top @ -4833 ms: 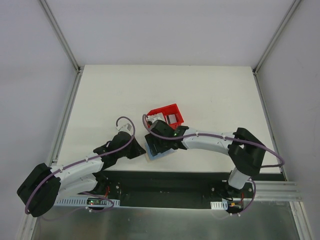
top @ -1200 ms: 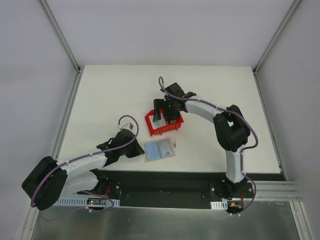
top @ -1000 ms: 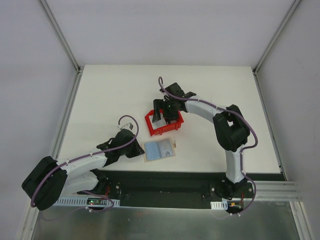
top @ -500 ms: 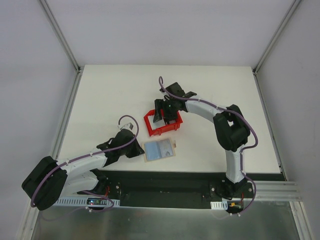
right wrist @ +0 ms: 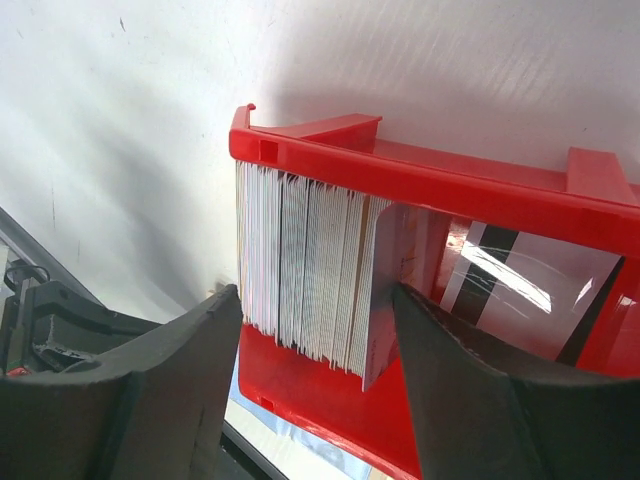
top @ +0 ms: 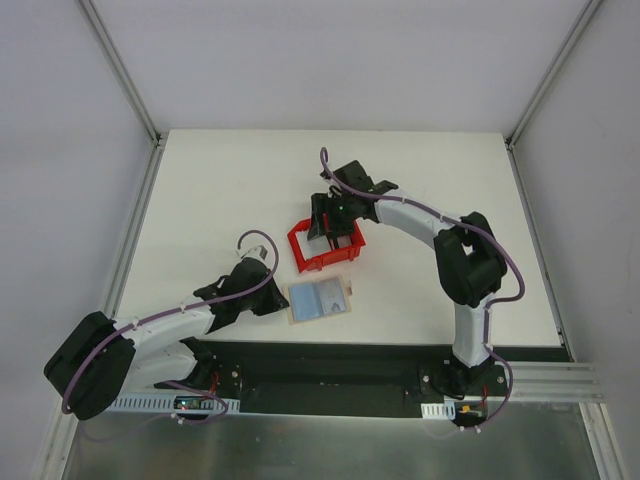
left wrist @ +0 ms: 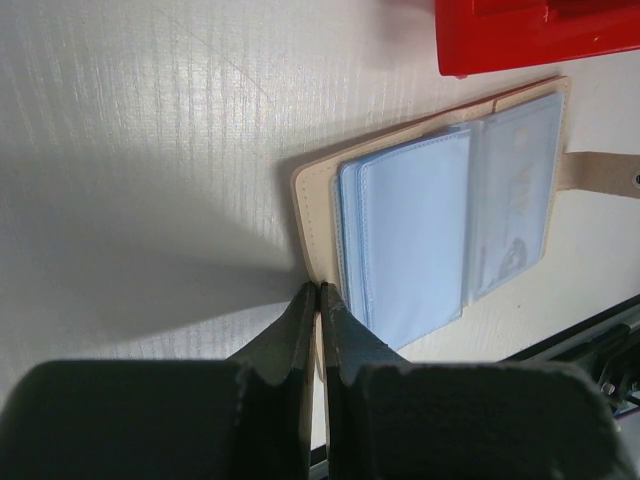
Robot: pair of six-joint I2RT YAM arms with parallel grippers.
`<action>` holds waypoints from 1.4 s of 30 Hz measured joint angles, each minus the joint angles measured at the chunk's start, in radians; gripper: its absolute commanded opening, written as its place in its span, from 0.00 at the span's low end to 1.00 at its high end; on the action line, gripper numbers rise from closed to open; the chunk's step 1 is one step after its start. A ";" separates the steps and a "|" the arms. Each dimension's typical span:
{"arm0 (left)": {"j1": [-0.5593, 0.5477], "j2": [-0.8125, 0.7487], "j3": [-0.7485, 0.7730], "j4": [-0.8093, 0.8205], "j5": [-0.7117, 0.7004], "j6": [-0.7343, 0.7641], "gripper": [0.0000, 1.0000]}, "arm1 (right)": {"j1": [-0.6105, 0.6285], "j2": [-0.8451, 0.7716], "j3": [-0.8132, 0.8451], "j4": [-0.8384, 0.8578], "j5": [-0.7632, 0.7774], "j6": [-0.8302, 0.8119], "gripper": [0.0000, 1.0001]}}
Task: Put the credit cards into the card holder
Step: Pick up the credit card from the storage box.
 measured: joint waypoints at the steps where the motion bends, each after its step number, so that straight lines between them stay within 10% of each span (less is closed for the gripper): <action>1: 0.000 0.000 0.000 0.000 0.000 0.001 0.00 | 0.000 -0.002 0.000 0.000 0.000 0.000 0.63; 27: 0.000 0.020 0.013 0.000 0.002 0.005 0.00 | -0.014 -0.003 0.000 -0.015 0.003 -0.012 0.13; 42: 0.000 0.020 0.013 0.000 0.003 0.005 0.00 | -0.023 -0.003 0.010 -0.070 0.079 -0.038 0.07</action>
